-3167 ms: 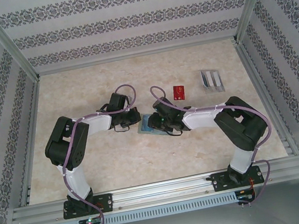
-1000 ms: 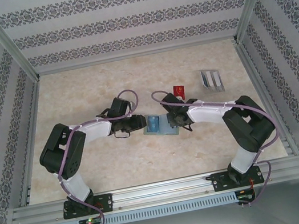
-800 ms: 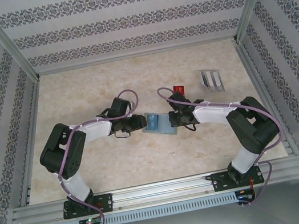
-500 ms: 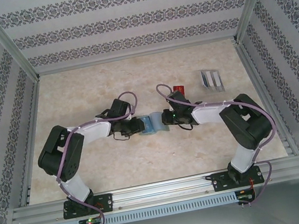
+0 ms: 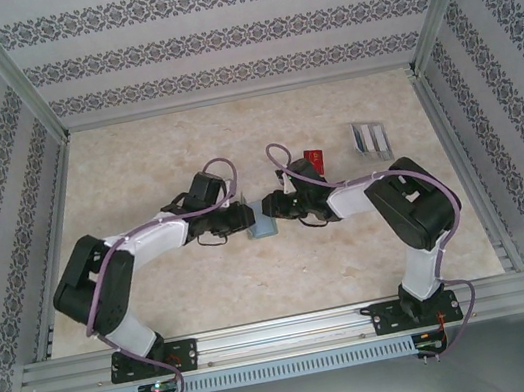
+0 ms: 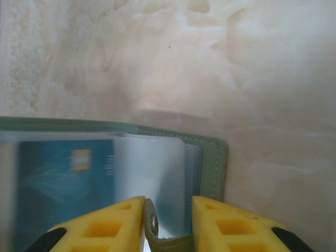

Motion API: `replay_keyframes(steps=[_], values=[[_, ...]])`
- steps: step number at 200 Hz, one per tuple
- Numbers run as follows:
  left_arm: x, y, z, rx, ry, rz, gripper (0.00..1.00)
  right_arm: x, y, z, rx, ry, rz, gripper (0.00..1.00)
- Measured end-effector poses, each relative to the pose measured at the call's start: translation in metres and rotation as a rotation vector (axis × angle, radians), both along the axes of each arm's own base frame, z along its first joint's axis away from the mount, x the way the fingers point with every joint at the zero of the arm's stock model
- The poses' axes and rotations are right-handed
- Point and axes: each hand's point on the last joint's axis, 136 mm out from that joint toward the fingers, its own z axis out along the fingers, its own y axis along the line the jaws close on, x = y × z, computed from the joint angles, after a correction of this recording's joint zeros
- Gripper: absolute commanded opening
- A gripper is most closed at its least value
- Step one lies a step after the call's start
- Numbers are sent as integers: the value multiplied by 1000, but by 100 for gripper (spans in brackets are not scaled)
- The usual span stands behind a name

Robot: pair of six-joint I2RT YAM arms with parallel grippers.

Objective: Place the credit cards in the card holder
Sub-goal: Close the card holder at the center of the table.

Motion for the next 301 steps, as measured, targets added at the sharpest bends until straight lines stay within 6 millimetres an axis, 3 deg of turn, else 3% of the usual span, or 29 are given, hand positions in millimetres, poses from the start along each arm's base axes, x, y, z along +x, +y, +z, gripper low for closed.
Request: replay_keyframes(steps=[24, 41, 87, 129, 181, 225, 301], values=[[8, -8, 0, -2, -1, -8, 25, 1, -5, 1, 19, -6, -9, 39], [12, -12, 0, 2, -8, -11, 31, 3, -13, 3, 18, -12, -26, 40], [10, -20, -2, 35, -14, -28, 33, -5, -33, 1, -52, -11, -35, 40], [10, -21, -14, 96, 8, -28, 22, -9, -62, -4, -219, -21, -88, 30], [11, -35, -12, 152, -8, -52, 0, -18, -86, -8, -322, -24, -128, 35], [13, -26, -14, 202, -6, -29, 0, -29, -95, -5, -379, -19, -117, 43], [12, -12, -12, 267, -6, 5, 0, -37, -106, 7, -614, -50, -85, 47]])
